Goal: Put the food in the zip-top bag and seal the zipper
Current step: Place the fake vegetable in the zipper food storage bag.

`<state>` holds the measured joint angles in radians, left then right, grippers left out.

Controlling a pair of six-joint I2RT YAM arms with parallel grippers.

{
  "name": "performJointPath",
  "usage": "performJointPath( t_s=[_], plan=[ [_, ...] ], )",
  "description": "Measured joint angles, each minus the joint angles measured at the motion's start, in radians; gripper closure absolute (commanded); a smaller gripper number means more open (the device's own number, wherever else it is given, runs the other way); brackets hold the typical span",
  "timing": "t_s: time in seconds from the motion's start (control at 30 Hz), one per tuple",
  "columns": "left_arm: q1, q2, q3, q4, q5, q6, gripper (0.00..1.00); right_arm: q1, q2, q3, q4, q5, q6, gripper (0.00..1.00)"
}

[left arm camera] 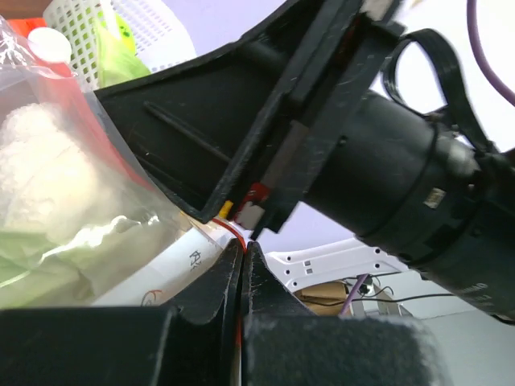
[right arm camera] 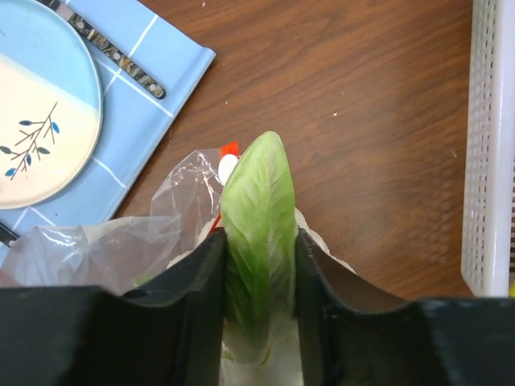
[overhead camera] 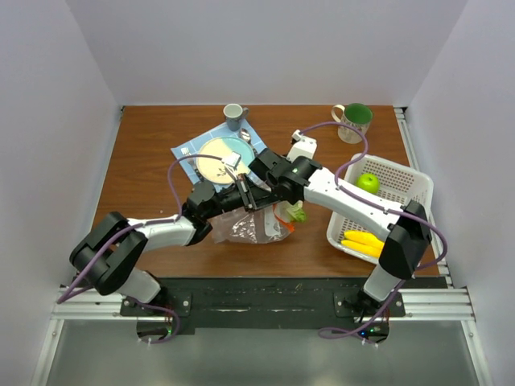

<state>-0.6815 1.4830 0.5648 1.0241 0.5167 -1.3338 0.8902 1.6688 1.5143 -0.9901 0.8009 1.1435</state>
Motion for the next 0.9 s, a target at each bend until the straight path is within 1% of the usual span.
performJointPath(
  t_s=[0.1,0.13,0.23,0.33,0.43,0.57,0.63,0.77,0.9],
  plan=[
    [0.0,0.006,0.0,-0.014,0.0,0.0,1.0,0.0,-0.003,0.0,0.004,-0.008,0.009,0.54],
    [0.0,0.006,0.0,-0.016,0.0,0.0,1.0,0.0,-0.006,0.0,0.007,-0.01,0.01,0.48],
    [0.0,0.006,0.0,-0.016,0.0,0.0,1.0,-0.001,-0.02,-0.002,0.022,-0.022,0.009,0.41],
    [0.0,0.006,0.0,-0.015,0.0,0.0,1.0,-0.003,-0.054,-0.027,0.06,-0.043,0.008,0.37],
    [0.0,0.007,0.0,-0.015,0.0,0.0,1.0,-0.01,-0.1,-0.069,0.096,-0.069,0.009,0.37],
    [0.0,0.01,0.0,-0.026,-0.001,0.009,1.0,-0.022,-0.131,-0.101,0.145,-0.097,0.01,0.45],
    [-0.001,0.01,0.0,-0.048,-0.002,0.02,1.0,-0.029,-0.132,-0.12,0.175,-0.118,0.012,0.46],
    [0.0,0.01,0.0,-0.132,-0.02,0.093,1.0,-0.04,-0.117,-0.162,0.212,-0.149,0.016,0.44],
    [0.008,0.008,-0.023,-0.222,-0.044,0.167,1.0,-0.043,-0.092,-0.185,0.231,-0.167,0.011,0.39]
  ],
)
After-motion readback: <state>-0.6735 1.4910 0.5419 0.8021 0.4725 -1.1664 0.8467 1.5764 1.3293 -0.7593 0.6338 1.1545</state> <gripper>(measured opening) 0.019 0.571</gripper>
